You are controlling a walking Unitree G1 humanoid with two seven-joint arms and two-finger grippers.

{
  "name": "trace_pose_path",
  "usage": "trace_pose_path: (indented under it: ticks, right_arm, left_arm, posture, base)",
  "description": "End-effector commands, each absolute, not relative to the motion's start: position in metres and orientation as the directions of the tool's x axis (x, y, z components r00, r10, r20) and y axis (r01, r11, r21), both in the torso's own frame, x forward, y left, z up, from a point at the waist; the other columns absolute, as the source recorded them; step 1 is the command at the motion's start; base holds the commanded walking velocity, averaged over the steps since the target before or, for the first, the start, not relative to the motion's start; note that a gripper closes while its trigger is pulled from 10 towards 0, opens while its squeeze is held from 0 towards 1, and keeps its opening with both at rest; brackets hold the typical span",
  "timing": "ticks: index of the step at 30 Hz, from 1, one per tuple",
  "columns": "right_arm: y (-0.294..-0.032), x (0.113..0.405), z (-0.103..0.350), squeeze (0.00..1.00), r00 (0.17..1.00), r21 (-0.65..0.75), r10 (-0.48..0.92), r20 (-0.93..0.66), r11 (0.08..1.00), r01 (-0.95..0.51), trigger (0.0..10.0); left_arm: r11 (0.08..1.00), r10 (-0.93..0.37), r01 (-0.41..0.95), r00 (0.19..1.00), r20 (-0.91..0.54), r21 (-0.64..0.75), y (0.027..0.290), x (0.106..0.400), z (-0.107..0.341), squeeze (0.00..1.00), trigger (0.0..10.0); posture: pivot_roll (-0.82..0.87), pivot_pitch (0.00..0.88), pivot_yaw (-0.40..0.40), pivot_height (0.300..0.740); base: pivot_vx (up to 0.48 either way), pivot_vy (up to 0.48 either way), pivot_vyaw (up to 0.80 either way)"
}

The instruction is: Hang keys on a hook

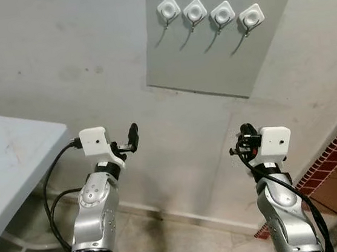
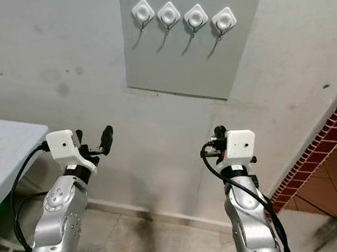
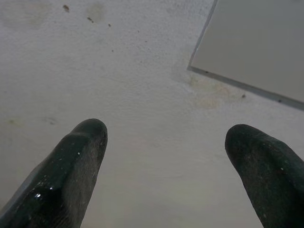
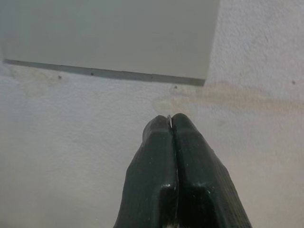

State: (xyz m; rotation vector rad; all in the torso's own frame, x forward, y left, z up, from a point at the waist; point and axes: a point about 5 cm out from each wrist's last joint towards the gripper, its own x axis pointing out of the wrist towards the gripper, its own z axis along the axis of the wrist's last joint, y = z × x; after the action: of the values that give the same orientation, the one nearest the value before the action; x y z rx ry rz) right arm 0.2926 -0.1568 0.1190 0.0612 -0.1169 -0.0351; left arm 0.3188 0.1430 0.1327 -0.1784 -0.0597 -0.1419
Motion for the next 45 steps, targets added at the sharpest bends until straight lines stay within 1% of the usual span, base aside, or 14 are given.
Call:
trace_pose_path:
  ticks: [1, 17, 20, 22, 26, 29, 34, 35, 37, 41, 43, 44, 45]
  right_arm:
    - [-0.160, 0.293, 0.120, 0.00, 0.990, 0.062, -0.063, 0.123, 0.997, 0.055, 10.0]
    - [-0.156, 0.289, 0.116, 0.00, 0.987, 0.064, -0.085, 0.133, 0.995, 0.077, 10.0]
    - [-0.153, 0.290, 0.118, 0.00, 0.986, 0.088, -0.052, 0.158, 0.995, 0.039, 10.0]
    - [-0.153, 0.291, 0.119, 0.00, 0.984, 0.086, -0.077, 0.159, 0.994, 0.064, 10.0]
    - [-0.149, 0.292, 0.119, 0.00, 0.986, 0.071, -0.070, 0.153, 0.996, 0.060, 10.0]
    - [-0.150, 0.292, 0.116, 0.00, 0.988, 0.065, -0.094, 0.120, 0.994, 0.087, 10.0]
    - [-0.153, 0.291, 0.113, 0.00, 0.991, 0.063, -0.105, 0.087, 0.993, 0.099, 10.0]
    - [-0.152, 0.291, 0.112, 0.00, 0.992, 0.087, -0.103, 0.070, 0.992, 0.096, 10.0]
    - [-0.152, 0.291, 0.112, 0.00, 0.992, 0.087, -0.103, 0.070, 0.992, 0.096, 10.0]
    - [-0.156, 0.289, 0.112, 0.00, 0.993, 0.103, -0.102, 0.050, 0.990, 0.097, 10.0]
    - [-0.163, 0.288, 0.113, 0.00, 0.992, 0.081, -0.108, 0.064, 0.991, 0.103, 10.0]
    - [-0.163, 0.288, 0.113, 0.00, 0.992, 0.081, -0.108, 0.064, 0.991, 0.103, 10.0]
    - [-0.166, 0.289, 0.112, 0.00, 0.993, 0.064, -0.105, 0.063, 0.993, 0.101, 10.0]
  left_arm:
    - [0.972, -0.158, 0.168, 0.985, 0.071, -0.161, 0.138, 0.320, 0.136, 0.00, 10.0]
    - [0.970, -0.194, 0.202, 0.979, 0.070, -0.135, 0.135, 0.323, 0.140, 0.00, 10.0]
    - [0.972, -0.197, 0.204, 0.978, 0.065, -0.120, 0.135, 0.325, 0.141, 0.00, 10.0]
    - [0.972, -0.200, 0.206, 0.978, 0.061, -0.110, 0.135, 0.326, 0.141, 0.00, 10.0]
    - [0.970, -0.218, 0.223, 0.974, 0.062, -0.094, 0.134, 0.330, 0.142, 0.00, 10.0]
    - [0.969, -0.223, 0.227, 0.973, 0.051, -0.095, 0.130, 0.334, 0.139, 0.00, 10.0]
    - [0.968, -0.227, 0.230, 0.973, 0.043, -0.101, 0.127, 0.337, 0.138, 0.00, 10.0]
    - [0.967, -0.231, 0.235, 0.972, 0.045, -0.100, 0.126, 0.338, 0.139, 0.00, 10.0]
    - [0.967, -0.231, 0.235, 0.972, 0.045, -0.100, 0.126, 0.338, 0.139, 0.00, 10.0]
    - [0.963, -0.247, 0.251, 0.968, 0.048, -0.097, 0.119, 0.341, 0.139, 0.00, 10.0]
    - [0.954, -0.281, 0.286, 0.958, 0.055, -0.091, 0.110, 0.342, 0.140, 0.00, 10.0]
    - [0.954, -0.281, 0.286, 0.958, 0.055, -0.091, 0.110, 0.342, 0.140, 0.00, 10.0]
    - [0.946, -0.308, 0.312, 0.949, 0.058, -0.084, 0.102, 0.342, 0.140, 0.00, 10.0]
  posture:
    - [0.06, 0.029, -0.009, 0.740]
    - [0.05, 0.037, 0.046, 0.740]
    - [0.05, 0.036, 0.051, 0.740]
    - [0.04, 0.036, 0.053, 0.740]
    - [0.03, 0.035, 0.053, 0.740]
    - [-0.02, 0.033, 0.065, 0.740]
    - [-0.04, 0.034, 0.065, 0.740]
    - [-0.05, 0.035, 0.063, 0.740]
    - [-0.05, 0.035, 0.063, 0.740]
    - [-0.07, 0.034, 0.058, 0.740]
    - [-0.06, 0.035, 0.051, 0.740]
    - [-0.06, 0.035, 0.051, 0.740]
    - [-0.05, 0.036, 0.034, 0.740]
  base:
    - [0.000, 0.000, -0.77]
    - [0.000, 0.000, -0.77]
    - [0.000, 0.000, 0.00]
    - [0.000, 0.000, 0.00]
    - [0.000, 0.000, 0.00]
    - [0.000, 0.000, 0.00]
    - [0.000, 0.000, 0.00]
    - [0.000, 0.000, 0.00]
    - [0.000, 0.000, 0.00]
    - [0.000, 0.000, 0.00]
    - [0.000, 0.000, 0.00]
    - [0.000, 0.000, 0.00]
    - [0.000, 0.000, 0.00]
